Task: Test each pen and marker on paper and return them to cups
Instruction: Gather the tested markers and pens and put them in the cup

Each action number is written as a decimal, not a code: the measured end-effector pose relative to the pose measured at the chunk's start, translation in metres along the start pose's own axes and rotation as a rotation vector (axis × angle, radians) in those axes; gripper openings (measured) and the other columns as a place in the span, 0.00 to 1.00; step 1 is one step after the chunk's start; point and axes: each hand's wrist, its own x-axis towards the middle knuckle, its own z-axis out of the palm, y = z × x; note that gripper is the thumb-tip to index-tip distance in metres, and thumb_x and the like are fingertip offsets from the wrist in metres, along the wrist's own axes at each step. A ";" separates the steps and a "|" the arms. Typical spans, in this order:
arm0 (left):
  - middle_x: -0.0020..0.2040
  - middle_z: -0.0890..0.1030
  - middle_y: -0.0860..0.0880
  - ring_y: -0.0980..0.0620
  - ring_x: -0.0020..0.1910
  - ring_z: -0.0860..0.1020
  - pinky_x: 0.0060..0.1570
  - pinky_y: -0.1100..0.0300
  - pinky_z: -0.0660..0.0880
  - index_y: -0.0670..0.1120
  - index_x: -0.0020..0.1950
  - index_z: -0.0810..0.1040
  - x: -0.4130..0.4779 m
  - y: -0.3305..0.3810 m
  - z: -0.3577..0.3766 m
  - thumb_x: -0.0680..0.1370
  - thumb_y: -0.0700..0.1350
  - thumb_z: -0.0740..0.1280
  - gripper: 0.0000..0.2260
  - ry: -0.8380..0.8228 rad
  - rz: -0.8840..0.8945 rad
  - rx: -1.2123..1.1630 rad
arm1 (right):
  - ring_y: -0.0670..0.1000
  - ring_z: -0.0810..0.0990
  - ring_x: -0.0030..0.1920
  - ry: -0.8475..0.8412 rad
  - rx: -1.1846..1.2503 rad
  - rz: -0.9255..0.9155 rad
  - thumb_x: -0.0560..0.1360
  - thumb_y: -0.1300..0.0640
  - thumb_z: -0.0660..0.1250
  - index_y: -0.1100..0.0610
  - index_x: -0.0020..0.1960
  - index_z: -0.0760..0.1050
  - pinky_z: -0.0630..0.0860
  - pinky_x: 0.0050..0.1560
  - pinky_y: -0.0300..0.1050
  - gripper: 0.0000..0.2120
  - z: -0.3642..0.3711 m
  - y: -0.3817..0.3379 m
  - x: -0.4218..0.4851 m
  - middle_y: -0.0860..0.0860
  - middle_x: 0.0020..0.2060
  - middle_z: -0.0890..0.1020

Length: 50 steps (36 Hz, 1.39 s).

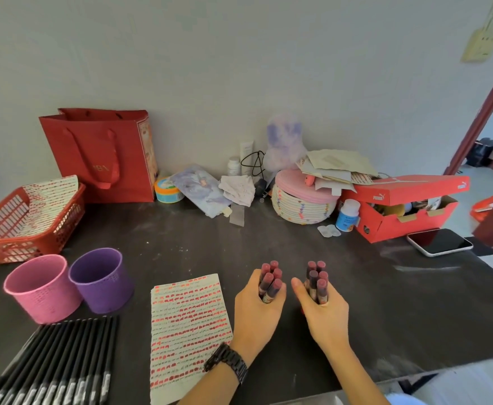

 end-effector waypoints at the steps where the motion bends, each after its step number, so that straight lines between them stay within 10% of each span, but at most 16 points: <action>1: 0.48 0.80 0.68 0.67 0.49 0.79 0.45 0.78 0.71 0.62 0.52 0.75 -0.001 0.000 -0.001 0.78 0.48 0.72 0.10 0.001 -0.005 -0.006 | 0.38 0.79 0.38 -0.001 -0.012 -0.002 0.74 0.44 0.74 0.48 0.38 0.77 0.70 0.38 0.36 0.11 0.000 0.000 -0.001 0.39 0.36 0.82; 10: 0.42 0.81 0.62 0.70 0.46 0.78 0.40 0.79 0.70 0.63 0.50 0.74 0.004 -0.002 -0.001 0.79 0.51 0.71 0.08 0.042 -0.061 0.022 | 0.40 0.81 0.35 0.116 0.032 0.049 0.76 0.46 0.72 0.47 0.41 0.79 0.70 0.33 0.29 0.08 -0.001 0.003 -0.002 0.38 0.35 0.83; 15: 0.42 0.82 0.56 0.63 0.44 0.81 0.40 0.74 0.72 0.57 0.53 0.76 0.008 -0.004 0.000 0.79 0.50 0.70 0.05 0.036 -0.063 -0.001 | 0.43 0.85 0.49 0.087 0.145 0.078 0.77 0.52 0.73 0.43 0.59 0.78 0.77 0.56 0.44 0.12 -0.005 0.002 0.002 0.46 0.46 0.86; 23: 0.46 0.75 0.77 0.76 0.46 0.75 0.42 0.83 0.65 0.62 0.47 0.72 0.000 0.005 -0.008 0.79 0.53 0.71 0.08 0.058 -0.039 0.033 | 0.45 0.82 0.41 0.106 0.195 0.124 0.74 0.54 0.76 0.50 0.48 0.82 0.74 0.44 0.40 0.05 -0.005 -0.006 -0.006 0.46 0.38 0.84; 29: 0.46 0.79 0.70 0.68 0.45 0.79 0.46 0.65 0.75 0.70 0.51 0.71 -0.001 0.008 -0.022 0.69 0.75 0.60 0.16 0.129 -0.046 0.044 | 0.48 0.85 0.42 0.134 0.179 0.106 0.74 0.48 0.75 0.50 0.47 0.78 0.75 0.44 0.41 0.09 0.004 -0.007 -0.017 0.47 0.38 0.85; 36: 0.43 0.82 0.57 0.58 0.39 0.81 0.43 0.58 0.81 0.70 0.48 0.77 -0.001 0.032 -0.065 0.77 0.52 0.73 0.11 0.154 0.013 -0.234 | 0.53 0.84 0.40 0.151 0.238 0.229 0.73 0.48 0.77 0.51 0.47 0.79 0.74 0.41 0.45 0.10 0.017 -0.025 -0.013 0.52 0.38 0.85; 41: 0.35 0.81 0.52 0.58 0.33 0.79 0.35 0.67 0.76 0.52 0.48 0.79 0.003 0.046 -0.142 0.76 0.48 0.74 0.05 0.299 0.025 -0.306 | 0.55 0.79 0.30 0.111 0.398 0.297 0.69 0.55 0.81 0.59 0.38 0.79 0.74 0.38 0.46 0.12 0.044 -0.058 -0.013 0.53 0.25 0.81; 50: 0.35 0.83 0.49 0.52 0.34 0.82 0.38 0.53 0.79 0.45 0.49 0.78 0.019 0.062 -0.292 0.77 0.46 0.73 0.06 0.697 0.066 -0.583 | 0.52 0.78 0.30 -0.377 0.927 0.461 0.68 0.58 0.76 0.54 0.41 0.78 0.77 0.38 0.50 0.08 0.114 -0.151 -0.028 0.52 0.28 0.79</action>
